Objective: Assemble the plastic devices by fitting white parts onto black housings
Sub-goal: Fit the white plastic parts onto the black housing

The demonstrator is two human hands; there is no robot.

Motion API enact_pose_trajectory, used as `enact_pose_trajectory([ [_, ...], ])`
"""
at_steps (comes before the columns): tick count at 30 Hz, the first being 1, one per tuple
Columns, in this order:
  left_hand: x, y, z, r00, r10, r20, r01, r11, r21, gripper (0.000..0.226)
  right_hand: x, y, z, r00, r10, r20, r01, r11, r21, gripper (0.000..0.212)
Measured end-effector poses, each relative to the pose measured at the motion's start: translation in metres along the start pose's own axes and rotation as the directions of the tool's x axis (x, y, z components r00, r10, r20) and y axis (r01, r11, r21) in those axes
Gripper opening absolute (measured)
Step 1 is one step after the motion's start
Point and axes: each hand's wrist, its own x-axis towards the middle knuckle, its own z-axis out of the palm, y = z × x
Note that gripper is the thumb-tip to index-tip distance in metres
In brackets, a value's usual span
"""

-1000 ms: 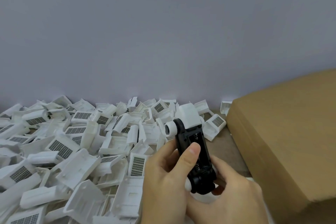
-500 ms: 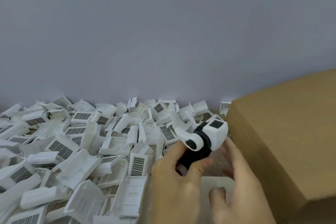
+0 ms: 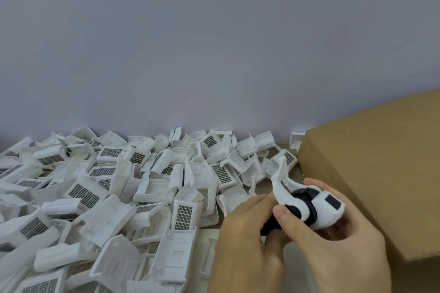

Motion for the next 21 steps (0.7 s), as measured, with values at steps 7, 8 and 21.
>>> enact_pose_trajectory([
  [7, 0.004, 0.005, -0.004, 1.0, 0.022, -0.014, -0.022, 0.999, 0.045, 0.042, 0.0, -0.001, 0.005, 0.999, 0.001, -0.039, 0.003, 0.996, 0.093, 0.075],
  [8, 0.004, 0.006, -0.004, 1.0, 0.022, -0.003, -0.022, 0.999, 0.045, 0.042, 0.0, -0.002, 0.006, 0.999, -0.007, -0.042, 0.011, 0.996, 0.089, 0.074],
  [21, 0.011, 0.006, -0.011, 0.796, -0.484, -0.364, 0.225, 0.794, -0.564, 0.022, -0.001, 0.015, 0.002, 0.989, 0.136, 0.06, -0.139, 0.99, 0.031, 0.028],
])
